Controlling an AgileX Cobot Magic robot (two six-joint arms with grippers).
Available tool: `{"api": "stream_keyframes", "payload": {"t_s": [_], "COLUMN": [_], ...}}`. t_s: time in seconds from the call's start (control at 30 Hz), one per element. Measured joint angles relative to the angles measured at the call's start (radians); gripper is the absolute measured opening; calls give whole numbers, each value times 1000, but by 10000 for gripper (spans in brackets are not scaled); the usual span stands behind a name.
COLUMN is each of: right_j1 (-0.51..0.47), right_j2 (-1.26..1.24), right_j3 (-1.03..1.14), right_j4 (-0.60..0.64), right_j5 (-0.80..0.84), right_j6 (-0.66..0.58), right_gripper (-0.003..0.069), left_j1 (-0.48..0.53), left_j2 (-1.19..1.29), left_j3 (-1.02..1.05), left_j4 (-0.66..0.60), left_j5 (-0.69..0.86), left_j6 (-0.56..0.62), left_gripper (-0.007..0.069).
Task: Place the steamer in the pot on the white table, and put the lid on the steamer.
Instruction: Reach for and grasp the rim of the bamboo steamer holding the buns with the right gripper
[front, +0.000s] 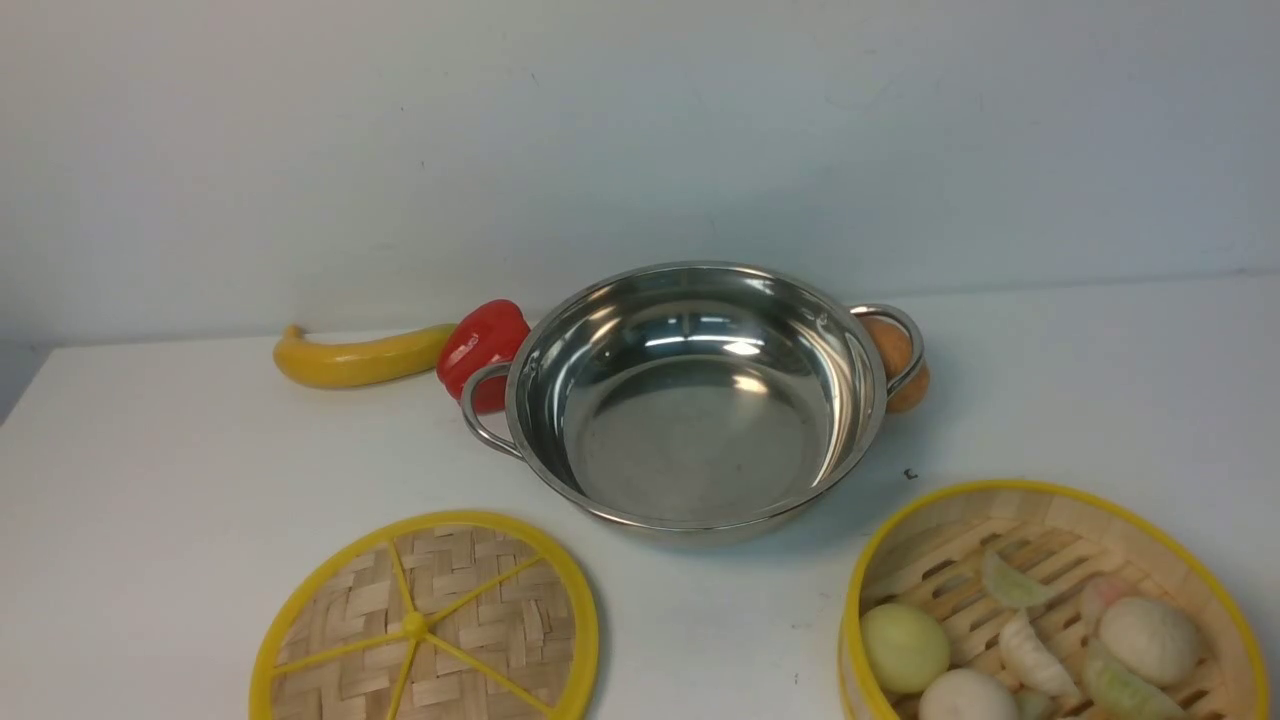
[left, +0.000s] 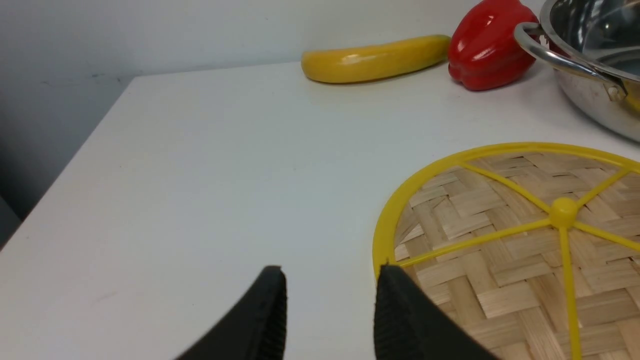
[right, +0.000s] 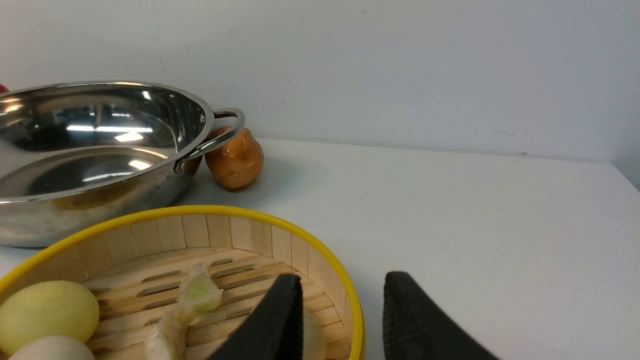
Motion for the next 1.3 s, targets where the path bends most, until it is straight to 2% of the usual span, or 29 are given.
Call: {"api": "stream_keyframes", "payload": {"t_s": [0.93,1.17,1.3], "right_j1": [0,0,0], "right_j2": [0,0,0], "right_j3": [0,0,0], "right_j4": [-23,-97,-77], "right_j5": [-1,-44,-82], "right_j6": [0,0,0], "right_gripper": [249,249,249], "left_j1": [0,0,0], "left_j2": [0,0,0], "left_j3": [0,0,0], "left_j4": [0,0,0], "left_j5": [0,0,0], "left_j6": [0,0,0], "left_gripper": [242,242,242]}}
